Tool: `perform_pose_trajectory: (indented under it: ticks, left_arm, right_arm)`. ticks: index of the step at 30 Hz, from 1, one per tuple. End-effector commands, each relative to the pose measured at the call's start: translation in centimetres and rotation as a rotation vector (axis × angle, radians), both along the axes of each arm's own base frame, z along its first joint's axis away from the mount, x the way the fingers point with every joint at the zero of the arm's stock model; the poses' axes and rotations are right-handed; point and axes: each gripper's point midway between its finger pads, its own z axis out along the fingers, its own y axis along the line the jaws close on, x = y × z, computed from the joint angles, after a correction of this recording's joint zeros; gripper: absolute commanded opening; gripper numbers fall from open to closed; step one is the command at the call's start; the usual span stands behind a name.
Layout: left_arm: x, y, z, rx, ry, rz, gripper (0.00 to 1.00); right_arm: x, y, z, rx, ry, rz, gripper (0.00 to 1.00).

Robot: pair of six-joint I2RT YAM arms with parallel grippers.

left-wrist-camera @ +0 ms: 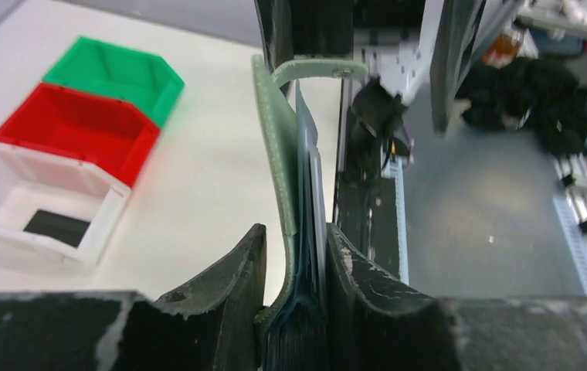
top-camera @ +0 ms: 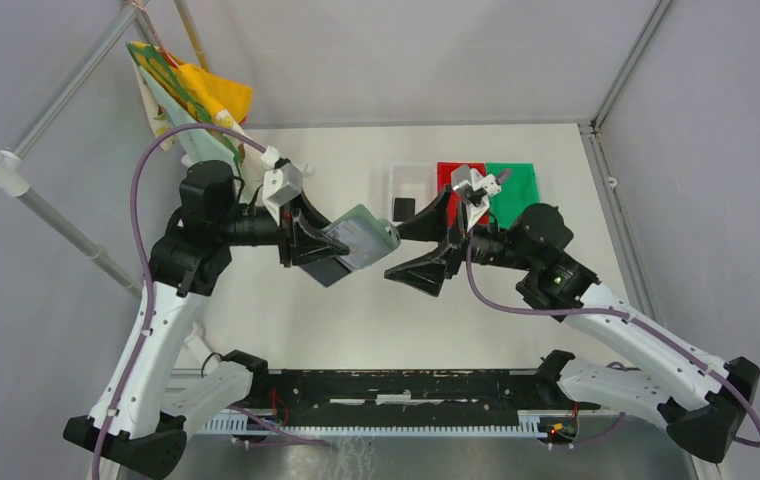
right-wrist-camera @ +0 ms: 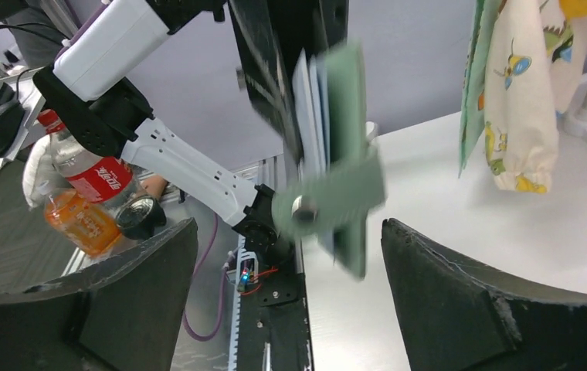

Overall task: Take the credit cards out of the card holder
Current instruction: Remove the credit card from the card holder.

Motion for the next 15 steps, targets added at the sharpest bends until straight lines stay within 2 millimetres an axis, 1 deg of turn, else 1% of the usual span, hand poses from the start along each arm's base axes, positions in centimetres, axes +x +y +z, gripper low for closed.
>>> perform_pose_trajectory:
  ticks: [1,4,7,10,13,15]
  left_arm:
    - [1.1,-1.1,7.9,-0.226,-0.007,0.064,0.02]
    - [1.4,-1.3,8.8,-0.243,0.013,0.07,0.02]
    - [1.1,-1.2,9.0,-0.245,0.002,0.052,0.02]
    - [0.5,-1.2,8.7,-0.236,-0.011,0.024,0.02]
    - [0.1,-1.2,8.5,-0.23,-0.001,0.003,0.02]
    - [-0.3,-1.2,8.7,-0.229,-0.007,-0.014,0.02]
  right_arm:
    - [-1.5,-0.9,3.3,0.231,-0.033,0.043,0.95]
    - [-1.3,-0.7,3.7,0.246,-0.031,0.041,0.94]
    - [-1.1,-0.4,4.6,0.288,-0.014,0.056,0.87]
    - [-1.5,-0.3,5.7,0.334,-0.006,0.097,0.79]
    - [-1.6,-0.1,6.6,0.347,-0.015,0.112,0.72]
    - [-1.5,0.0,6.9,0.345,-0.015,0.107,0.69]
